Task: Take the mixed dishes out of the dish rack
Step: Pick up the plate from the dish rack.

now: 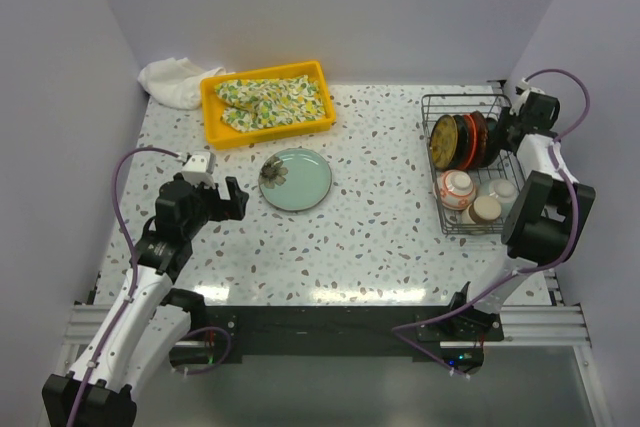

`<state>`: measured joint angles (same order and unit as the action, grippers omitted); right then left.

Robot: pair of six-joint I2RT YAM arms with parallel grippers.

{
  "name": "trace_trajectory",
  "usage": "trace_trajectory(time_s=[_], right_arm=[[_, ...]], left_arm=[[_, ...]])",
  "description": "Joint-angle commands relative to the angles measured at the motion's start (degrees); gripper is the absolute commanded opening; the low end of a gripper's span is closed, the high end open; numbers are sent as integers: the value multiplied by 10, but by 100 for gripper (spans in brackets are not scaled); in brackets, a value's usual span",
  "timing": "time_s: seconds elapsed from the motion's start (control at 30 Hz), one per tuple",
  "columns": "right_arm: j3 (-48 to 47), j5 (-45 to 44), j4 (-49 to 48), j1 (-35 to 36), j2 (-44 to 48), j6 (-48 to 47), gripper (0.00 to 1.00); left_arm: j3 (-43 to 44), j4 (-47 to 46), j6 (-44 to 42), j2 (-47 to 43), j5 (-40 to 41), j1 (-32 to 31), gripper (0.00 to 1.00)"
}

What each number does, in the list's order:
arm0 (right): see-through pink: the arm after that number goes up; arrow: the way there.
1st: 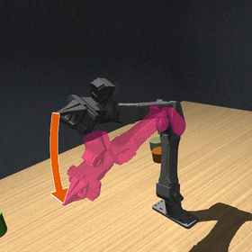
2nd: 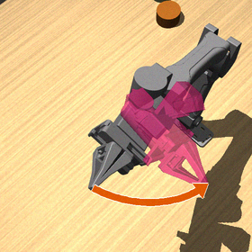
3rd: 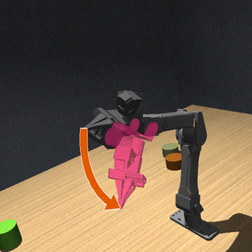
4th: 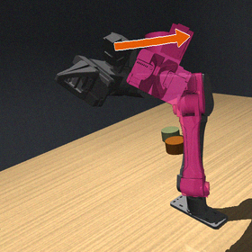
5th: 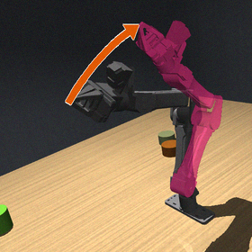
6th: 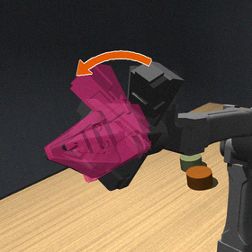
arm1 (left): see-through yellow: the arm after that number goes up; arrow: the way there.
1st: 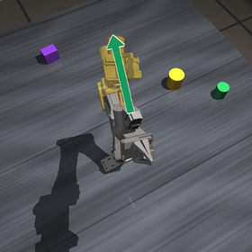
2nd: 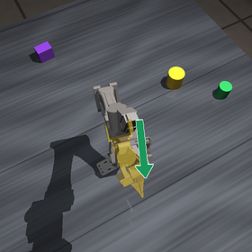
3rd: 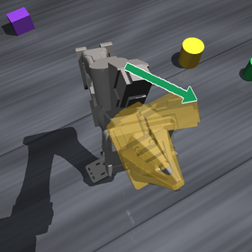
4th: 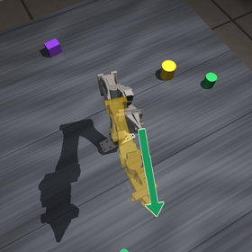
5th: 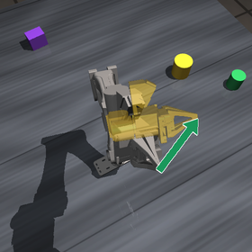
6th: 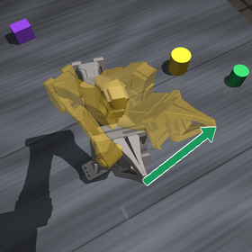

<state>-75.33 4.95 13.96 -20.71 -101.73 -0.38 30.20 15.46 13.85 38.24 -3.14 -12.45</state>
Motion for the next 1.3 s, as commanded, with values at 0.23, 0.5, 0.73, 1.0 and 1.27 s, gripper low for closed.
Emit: trace_trajectory(time_s=[0.23, 0.5, 0.73, 1.0, 1.27], right_arm=[[-20, 11, -21, -2, 37, -25, 0], [-19, -40, -25, 18, 79, -45, 0], [-8, -129, -45, 53, 113, -80, 0], [32, -296, -68, 83, 166, -123, 0], [49, -311, -63, 84, 236, -113, 0]], left_arm=[[0, -30, -12, -10, 2, 0, 97], [0, -29, -15, -24, 7, -2, 97], [0, -28, -15, -32, 16, -13, 97], [-2, -28, -15, -39, 20, -21, 97], [-3, -29, -15, -38, 20, -28, 97]])
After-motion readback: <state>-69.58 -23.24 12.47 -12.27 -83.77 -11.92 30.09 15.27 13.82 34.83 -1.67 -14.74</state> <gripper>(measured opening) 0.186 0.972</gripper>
